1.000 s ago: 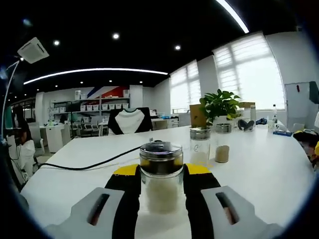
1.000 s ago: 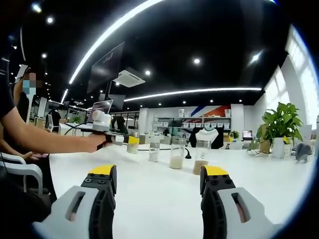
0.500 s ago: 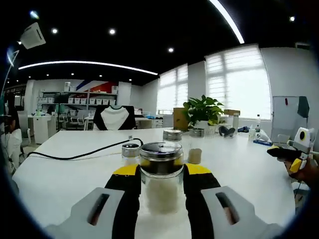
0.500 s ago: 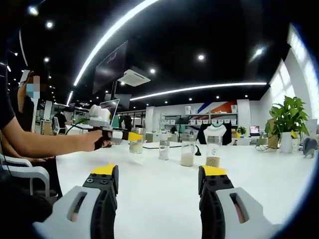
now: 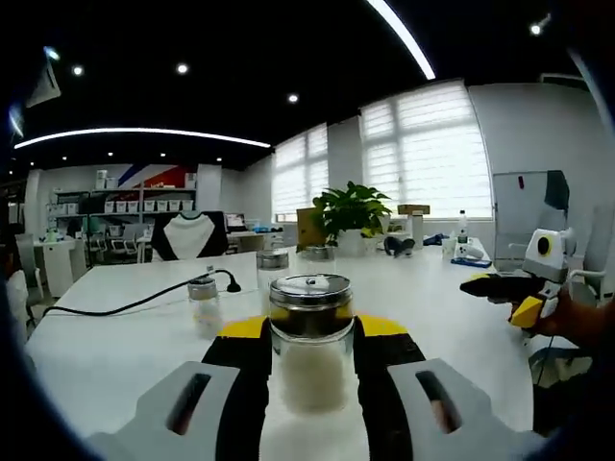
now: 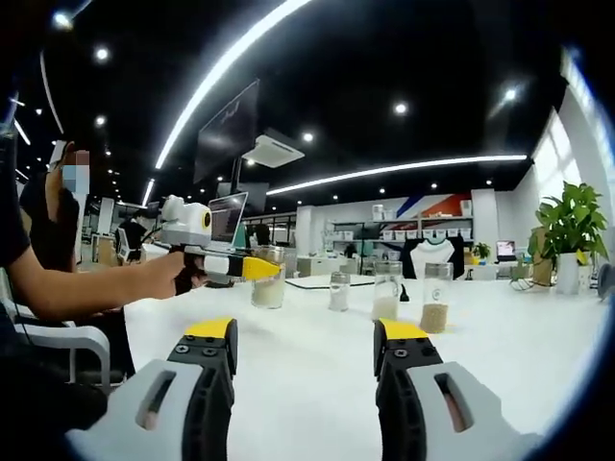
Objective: Rotate the seasoning bottle until the label or dispensing opening points toward the visible target arrow and the bottle remains upright within the marked orientation range
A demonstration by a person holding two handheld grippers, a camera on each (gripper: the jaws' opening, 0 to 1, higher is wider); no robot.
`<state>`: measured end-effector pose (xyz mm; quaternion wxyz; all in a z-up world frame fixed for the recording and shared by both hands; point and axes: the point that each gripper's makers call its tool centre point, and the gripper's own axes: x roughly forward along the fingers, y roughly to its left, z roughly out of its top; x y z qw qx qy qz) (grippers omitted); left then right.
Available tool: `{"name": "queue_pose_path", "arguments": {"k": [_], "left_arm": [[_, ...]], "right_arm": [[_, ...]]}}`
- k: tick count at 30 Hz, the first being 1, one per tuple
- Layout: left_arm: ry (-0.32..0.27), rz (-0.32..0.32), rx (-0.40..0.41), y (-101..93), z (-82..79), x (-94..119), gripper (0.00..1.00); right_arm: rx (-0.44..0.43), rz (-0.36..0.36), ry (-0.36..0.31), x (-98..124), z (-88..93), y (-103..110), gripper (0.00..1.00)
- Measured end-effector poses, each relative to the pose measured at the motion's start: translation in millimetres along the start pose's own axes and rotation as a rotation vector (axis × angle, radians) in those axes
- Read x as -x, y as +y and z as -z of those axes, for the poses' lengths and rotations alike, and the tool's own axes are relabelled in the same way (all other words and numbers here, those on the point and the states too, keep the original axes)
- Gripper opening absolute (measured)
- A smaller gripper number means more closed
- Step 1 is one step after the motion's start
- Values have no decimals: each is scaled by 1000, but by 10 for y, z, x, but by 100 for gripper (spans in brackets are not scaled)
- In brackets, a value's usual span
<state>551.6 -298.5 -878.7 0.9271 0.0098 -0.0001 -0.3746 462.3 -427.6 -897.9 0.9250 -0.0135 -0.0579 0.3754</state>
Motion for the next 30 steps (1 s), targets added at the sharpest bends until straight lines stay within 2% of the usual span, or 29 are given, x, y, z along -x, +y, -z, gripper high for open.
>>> {"name": "queue_pose_path", "arguments": {"k": [3, 7, 12, 16, 19, 23, 30], "left_arm": [[-8, 10, 3, -110, 21, 55, 35], [-14, 4, -45, -243, 42, 154, 35], [-5, 54, -60, -410, 59, 258, 35], [-5, 91, -31, -581, 77, 321, 35], [-4, 114, -32, -746, 141, 360, 35], [-11, 123, -28, -867, 180, 392, 35], [-5, 120, -20, -966, 238, 406, 35]], "right_arm": [[-7, -13, -7, -7, -36, 50, 53], [-20, -33, -12, -19, -107, 141, 49], [-54, -104, -32, -30, -259, 322, 44], [-62, -137, -38, -45, -348, 447, 41], [-45, -152, -25, -66, -333, 513, 40], [-46, -158, -2, -104, -279, 557, 39], [-80, -194, 43, -216, -194, 735, 36]]}}
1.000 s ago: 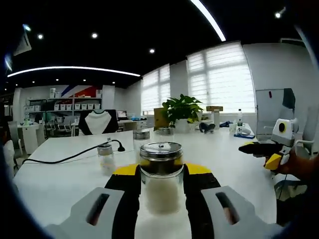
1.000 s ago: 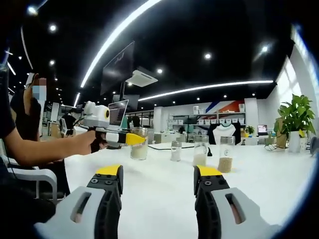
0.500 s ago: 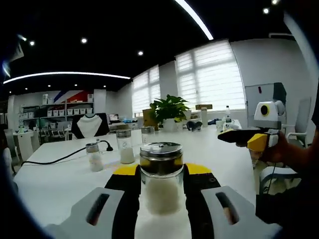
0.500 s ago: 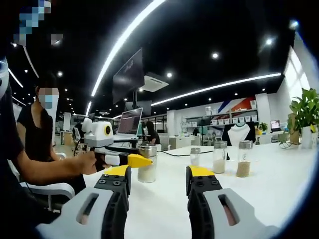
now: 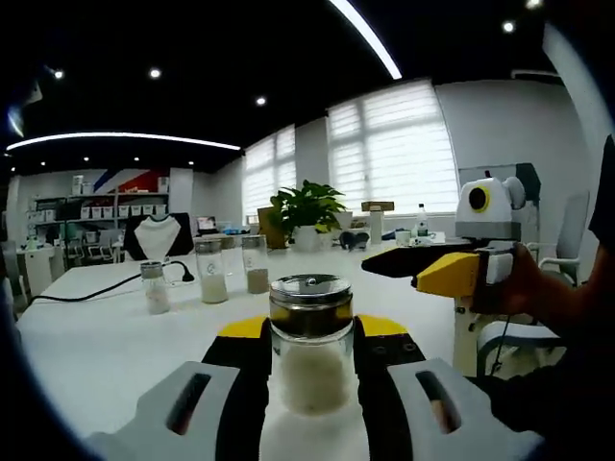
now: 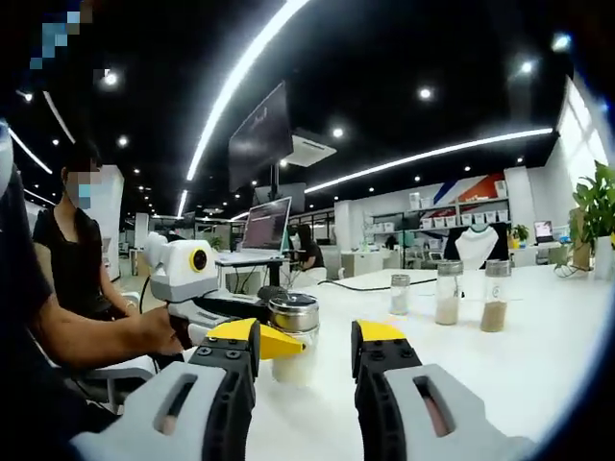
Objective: Rotate the seasoning bottle until the label or dispensing opening points toward the visible target arrow and the bottle remains upright within the marked orientation range
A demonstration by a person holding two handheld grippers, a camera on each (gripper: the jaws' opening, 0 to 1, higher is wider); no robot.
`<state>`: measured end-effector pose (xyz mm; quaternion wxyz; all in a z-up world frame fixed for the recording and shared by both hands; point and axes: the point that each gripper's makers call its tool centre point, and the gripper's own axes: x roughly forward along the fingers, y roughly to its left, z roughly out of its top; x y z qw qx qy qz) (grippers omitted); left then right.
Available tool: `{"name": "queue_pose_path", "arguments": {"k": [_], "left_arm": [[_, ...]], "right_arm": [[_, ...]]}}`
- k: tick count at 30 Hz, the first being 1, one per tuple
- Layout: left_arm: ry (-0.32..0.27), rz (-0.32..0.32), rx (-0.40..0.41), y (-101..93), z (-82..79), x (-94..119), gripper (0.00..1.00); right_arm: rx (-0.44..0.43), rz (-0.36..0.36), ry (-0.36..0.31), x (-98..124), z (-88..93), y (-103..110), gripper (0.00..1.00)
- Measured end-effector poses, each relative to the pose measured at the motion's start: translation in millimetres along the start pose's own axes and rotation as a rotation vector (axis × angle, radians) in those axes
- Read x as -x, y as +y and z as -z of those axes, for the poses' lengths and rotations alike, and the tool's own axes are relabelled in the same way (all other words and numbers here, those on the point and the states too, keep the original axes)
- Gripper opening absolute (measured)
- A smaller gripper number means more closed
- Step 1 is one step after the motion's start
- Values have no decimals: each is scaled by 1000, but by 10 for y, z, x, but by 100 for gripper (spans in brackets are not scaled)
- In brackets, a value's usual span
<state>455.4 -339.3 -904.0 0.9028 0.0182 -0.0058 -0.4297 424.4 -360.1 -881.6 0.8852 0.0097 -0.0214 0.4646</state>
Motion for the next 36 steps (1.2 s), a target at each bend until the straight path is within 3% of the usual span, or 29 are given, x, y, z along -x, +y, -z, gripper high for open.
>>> {"name": "queue_pose_path", "arguments": {"k": [4, 14, 25, 33, 36], "left_arm": [[0, 12, 5, -70, 36, -1, 35], [15, 41, -23, -327, 124, 70, 35], [12, 40, -66, -407, 124, 125, 35], [23, 66, -82, -470, 152, 96, 35], [19, 72, -81, -460, 181, 72, 36]], "right_arm": [[29, 5, 30, -53, 46, 41, 36], [-6, -33, 56, -66, 102, 122, 32], [-51, -91, 84, -89, 129, 283, 28], [-35, -82, 119, -77, 178, 279, 28], [39, -54, 148, -80, 207, 264, 27]]}}
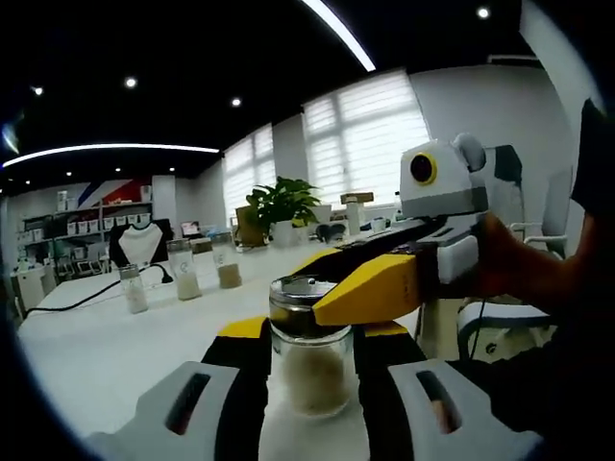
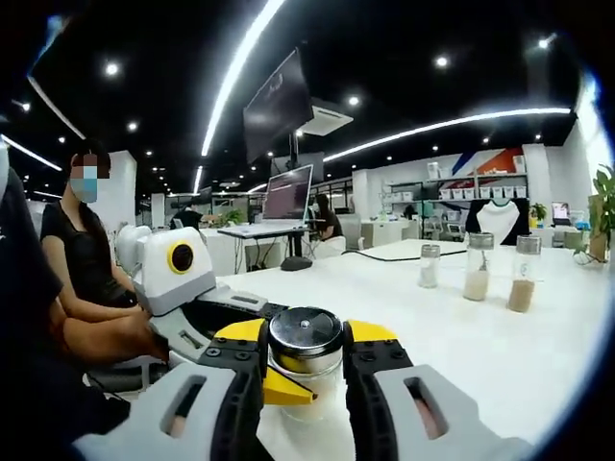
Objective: Rotate the seasoning bottle until the label or dispensing opening points toward the visible target arrow and the bottle remains upright within the marked orientation range
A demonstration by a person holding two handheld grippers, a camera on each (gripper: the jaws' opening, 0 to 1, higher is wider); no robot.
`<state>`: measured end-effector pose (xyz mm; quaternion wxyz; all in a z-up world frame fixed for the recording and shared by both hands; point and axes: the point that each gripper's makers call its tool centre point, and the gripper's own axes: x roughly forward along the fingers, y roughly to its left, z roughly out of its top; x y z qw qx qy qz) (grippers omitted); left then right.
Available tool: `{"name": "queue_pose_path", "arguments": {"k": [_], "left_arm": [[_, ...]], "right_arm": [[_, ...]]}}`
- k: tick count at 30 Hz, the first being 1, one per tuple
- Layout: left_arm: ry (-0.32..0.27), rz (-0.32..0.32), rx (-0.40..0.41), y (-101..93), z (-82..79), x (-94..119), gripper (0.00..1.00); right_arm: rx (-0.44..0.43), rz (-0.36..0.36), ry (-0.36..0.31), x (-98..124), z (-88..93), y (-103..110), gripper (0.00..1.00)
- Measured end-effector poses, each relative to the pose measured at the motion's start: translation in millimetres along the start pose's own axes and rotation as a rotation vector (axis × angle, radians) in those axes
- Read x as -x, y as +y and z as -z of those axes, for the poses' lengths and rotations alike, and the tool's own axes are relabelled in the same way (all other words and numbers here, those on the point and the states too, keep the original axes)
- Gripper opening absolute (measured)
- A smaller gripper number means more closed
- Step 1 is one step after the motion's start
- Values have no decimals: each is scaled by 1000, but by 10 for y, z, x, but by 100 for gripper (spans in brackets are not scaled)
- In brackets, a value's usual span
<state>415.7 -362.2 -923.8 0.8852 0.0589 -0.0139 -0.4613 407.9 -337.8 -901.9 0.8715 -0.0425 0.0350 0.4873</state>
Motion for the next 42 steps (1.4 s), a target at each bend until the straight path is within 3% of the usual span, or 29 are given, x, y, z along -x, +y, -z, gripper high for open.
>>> {"name": "queue_pose_path", "arguments": {"k": [4, 7, 15, 19, 28, 35, 42], "left_arm": [[-5, -23, -34, -2, 20, -22, 40], [14, -63, -39, 28, 65, -39, 43], [-7, -139, 50, 85, 72, -64, 43], [-4, -153, 66, 61, 95, -109, 43], [-3, -217, 55, 45, 136, -163, 38], [-8, -238, 77, 76, 158, -120, 35], [-21, -169, 74, 49, 86, -69, 35]], "right_arm": [[-5, 28, -2, -33, 10, -6, 27], [-46, 58, -41, -32, -49, -47, 27], [-107, 174, -105, 27, -149, -200, 27], [-171, 202, -151, 75, -211, -246, 27], [-186, 253, -172, 84, -227, -262, 27], [-159, 235, -161, 50, -204, -239, 28], [-79, 158, -134, 55, -219, -198, 29]]}}
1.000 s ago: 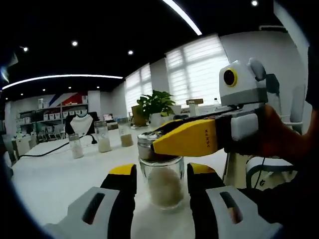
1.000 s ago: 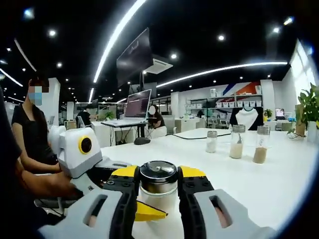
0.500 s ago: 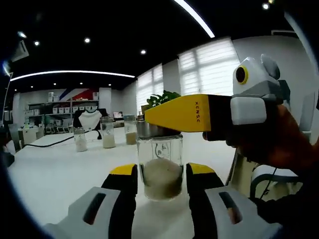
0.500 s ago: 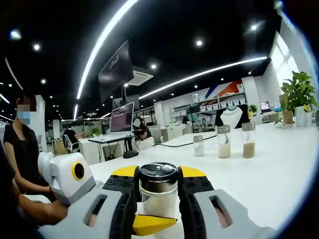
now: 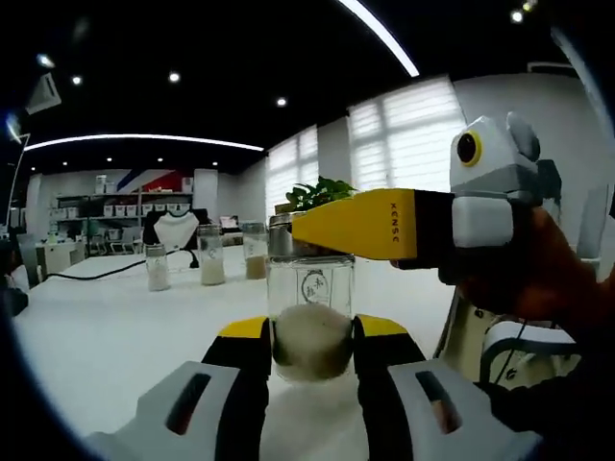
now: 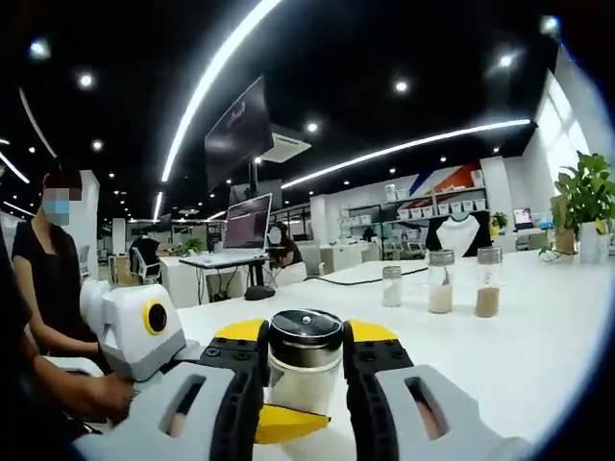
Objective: Rotate the seasoning bottle until the label or dispensing opening points toward the visible target arrow and the bottle remains upright within the marked orientation range
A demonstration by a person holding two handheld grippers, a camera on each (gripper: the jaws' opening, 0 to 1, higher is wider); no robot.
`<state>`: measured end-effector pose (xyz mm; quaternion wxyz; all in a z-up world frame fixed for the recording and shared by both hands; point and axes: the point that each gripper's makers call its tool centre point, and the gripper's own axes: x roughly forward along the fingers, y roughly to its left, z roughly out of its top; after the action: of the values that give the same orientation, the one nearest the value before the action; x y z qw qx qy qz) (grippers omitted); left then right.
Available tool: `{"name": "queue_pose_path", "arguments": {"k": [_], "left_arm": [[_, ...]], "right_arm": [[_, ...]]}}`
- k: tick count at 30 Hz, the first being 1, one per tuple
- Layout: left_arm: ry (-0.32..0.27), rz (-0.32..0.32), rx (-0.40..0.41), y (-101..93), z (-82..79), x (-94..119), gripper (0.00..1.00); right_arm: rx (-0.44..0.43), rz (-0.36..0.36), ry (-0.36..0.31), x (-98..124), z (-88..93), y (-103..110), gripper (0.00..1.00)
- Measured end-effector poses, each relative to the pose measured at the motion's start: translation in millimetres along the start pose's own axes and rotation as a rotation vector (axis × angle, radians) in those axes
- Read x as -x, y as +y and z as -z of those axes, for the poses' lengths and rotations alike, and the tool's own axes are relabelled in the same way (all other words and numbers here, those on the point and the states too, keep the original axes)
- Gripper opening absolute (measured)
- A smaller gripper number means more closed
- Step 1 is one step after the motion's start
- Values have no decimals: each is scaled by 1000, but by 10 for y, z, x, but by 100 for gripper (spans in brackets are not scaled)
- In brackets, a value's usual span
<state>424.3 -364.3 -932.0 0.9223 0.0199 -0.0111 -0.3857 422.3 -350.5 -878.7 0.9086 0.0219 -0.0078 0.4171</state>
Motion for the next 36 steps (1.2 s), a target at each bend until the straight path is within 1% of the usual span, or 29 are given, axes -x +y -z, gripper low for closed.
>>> {"name": "queue_pose_path", "arguments": {"k": [1, 3, 5, 10, 14, 17, 18, 19, 23, 27, 29, 30, 31, 32, 33, 36], "left_arm": [[-4, 22, 0, -14, -14, 12, 35], [-6, 49, 11, -27, -27, 31, 35], [-8, 62, 8, -32, -36, 44, 35], [-15, 141, 28, -93, -65, 86, 35], [-22, 190, 42, -132, -78, 128, 35], [-29, 269, 71, -217, -83, 172, 35], [-32, 284, 75, -235, -86, 181, 35], [-33, 315, 87, -268, -87, 199, 35], [-25, 342, 89, -260, -73, 246, 35], [-28, 326, 79, -235, -76, 229, 35], [-27, 290, 52, -194, -73, 195, 35], [-16, 263, 33, -172, -60, 174, 35], [-11, 253, 27, -169, -53, 161, 35], [-17, 248, 37, -170, -67, 149, 35], [-11, 222, 42, -141, -63, 127, 35], [-11, 179, 34, -126, -57, 76, 35]], "right_arm": [[7, -19, 12, 7, 13, 5, 29], [9, -40, 5, 25, 1, 13, 29], [1, -76, 8, 29, 0, 47, 29], [6, -136, 7, 50, -17, 126, 30], [-2, -177, 11, 69, -21, 175, 30], [-14, -216, 18, 82, -14, 230, 31], [-24, -242, 18, 89, -15, 268, 31], [-35, -257, 22, 95, -9, 288, 31], [-55, -258, 32, 96, 1, 310, 31], [-33, -228, 17, 65, -11, 323, 30], [-6, -196, 12, 51, -16, 294, 30], [5, -186, 11, 46, -16, 287, 29], [12, -172, 7, 41, -21, 281, 29], [28, -146, 9, 32, -18, 250, 29], [39, -128, 6, 27, -20, 233, 29], [61, -90, 8, 12, -2, 197, 29]]}}
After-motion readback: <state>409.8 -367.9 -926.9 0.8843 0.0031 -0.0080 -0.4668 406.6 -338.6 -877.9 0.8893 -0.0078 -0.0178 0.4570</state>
